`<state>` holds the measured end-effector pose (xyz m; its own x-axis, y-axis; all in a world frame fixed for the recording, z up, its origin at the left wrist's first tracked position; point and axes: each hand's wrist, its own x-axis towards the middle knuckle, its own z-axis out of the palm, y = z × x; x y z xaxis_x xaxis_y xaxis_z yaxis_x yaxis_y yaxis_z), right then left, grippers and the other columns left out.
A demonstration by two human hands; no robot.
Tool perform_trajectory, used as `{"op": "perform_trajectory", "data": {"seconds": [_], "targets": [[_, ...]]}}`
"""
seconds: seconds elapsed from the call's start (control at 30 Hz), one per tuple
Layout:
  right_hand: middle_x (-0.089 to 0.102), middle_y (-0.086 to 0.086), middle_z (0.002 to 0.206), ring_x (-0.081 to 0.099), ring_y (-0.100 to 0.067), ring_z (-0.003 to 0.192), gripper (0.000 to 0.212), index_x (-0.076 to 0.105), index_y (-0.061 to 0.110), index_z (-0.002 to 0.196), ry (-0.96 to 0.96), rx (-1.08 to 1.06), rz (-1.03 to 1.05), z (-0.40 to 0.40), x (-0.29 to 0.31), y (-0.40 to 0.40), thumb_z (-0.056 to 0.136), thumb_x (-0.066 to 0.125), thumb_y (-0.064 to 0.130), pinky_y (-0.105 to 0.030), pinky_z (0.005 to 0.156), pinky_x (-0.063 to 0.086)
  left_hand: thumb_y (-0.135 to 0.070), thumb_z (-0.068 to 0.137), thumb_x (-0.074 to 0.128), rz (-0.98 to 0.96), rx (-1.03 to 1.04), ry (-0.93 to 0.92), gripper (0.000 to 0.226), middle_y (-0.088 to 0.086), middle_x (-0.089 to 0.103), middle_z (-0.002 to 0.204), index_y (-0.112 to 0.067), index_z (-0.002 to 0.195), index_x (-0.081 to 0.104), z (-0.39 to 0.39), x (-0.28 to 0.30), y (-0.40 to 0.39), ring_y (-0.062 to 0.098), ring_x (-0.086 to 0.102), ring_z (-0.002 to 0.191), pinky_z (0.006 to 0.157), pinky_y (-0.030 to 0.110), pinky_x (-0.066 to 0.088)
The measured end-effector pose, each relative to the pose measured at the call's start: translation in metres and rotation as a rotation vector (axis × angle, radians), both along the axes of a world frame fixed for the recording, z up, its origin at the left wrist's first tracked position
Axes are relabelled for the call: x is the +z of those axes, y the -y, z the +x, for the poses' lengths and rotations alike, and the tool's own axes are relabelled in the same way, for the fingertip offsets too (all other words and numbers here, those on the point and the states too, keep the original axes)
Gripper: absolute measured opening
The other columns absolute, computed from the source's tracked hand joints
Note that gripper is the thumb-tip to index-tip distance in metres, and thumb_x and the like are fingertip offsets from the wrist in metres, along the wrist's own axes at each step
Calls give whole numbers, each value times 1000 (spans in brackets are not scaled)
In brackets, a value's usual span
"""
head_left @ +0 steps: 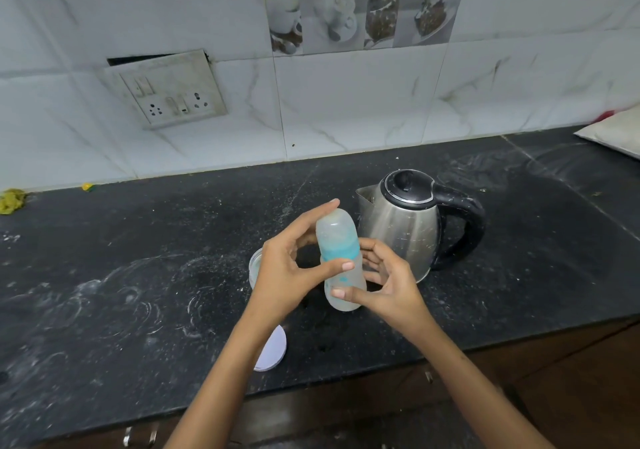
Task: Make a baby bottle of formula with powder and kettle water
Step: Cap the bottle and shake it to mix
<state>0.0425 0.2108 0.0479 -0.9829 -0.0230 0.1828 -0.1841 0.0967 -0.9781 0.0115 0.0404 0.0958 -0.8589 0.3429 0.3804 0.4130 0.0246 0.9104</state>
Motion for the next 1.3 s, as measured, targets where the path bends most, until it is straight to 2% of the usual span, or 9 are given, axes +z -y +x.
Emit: {"op": "perform_trajectory", "data": {"seconds": [0.1,0.23,0.5,0.73,0.93,1.03,1.1,1.2,1.3], "targets": [[68,-8,120,65,-23,113,63,56,10,124,33,107,-93,-2,2,-4,68,82,-3,-43,96,54,1,71,79,29,-153,57,73,3,59,135,-13,137,49,-8,4,9,20,57,124,99,27,48],[69,-12,118,66,-30,110,59,56,5,126,116,308,-221,-2,5,-9,71,76,-7,-42,94,55,10,72,72,26,-340,161,72,13,57,132,-7,137,46,-17,12,18,27,57,121,96,32,49],[69,-7,119,66,-22,112,63,58,16,123,18,106,-106,-5,3,-5,68,82,-5,-40,94,55,-8,71,83,-100,-69,-61,67,-10,61,129,-16,131,55,-6,11,3,20,60,116,94,35,52],[71,-7,118,67,-25,110,57,63,18,124,154,409,-212,1,13,-15,72,77,-2,-33,92,55,17,78,64,-41,-531,218,80,19,53,138,-11,147,33,-23,13,23,35,48,132,102,41,47],[70,-7,119,66,-22,112,64,59,14,125,52,136,-103,2,13,-14,68,83,1,-42,97,53,1,74,76,127,-289,220,77,9,60,134,-17,142,45,-13,6,21,28,56,124,99,34,49],[68,-5,123,64,-20,115,65,57,11,129,15,127,-30,2,11,-12,70,83,-1,-44,99,52,-10,62,86,90,-123,98,77,7,63,128,-18,132,54,-1,-1,1,24,59,121,99,43,51],[69,-10,122,65,-24,114,63,57,7,129,50,203,-87,2,12,-11,71,80,-3,-43,98,53,-6,66,83,111,-157,104,74,12,64,125,-16,133,53,-2,-1,-3,28,60,120,96,49,52],[70,-13,119,66,-30,111,60,58,7,128,104,305,-164,4,14,-14,72,75,-8,-44,97,53,10,73,73,143,-373,245,80,17,62,129,-17,142,42,-14,4,5,32,56,124,95,42,53],[71,-10,118,67,-27,111,58,60,12,125,101,263,-188,9,12,-21,72,75,-7,-42,93,55,9,74,70,192,-298,290,74,14,64,127,-18,139,46,-18,4,10,30,59,122,94,35,53]]}}
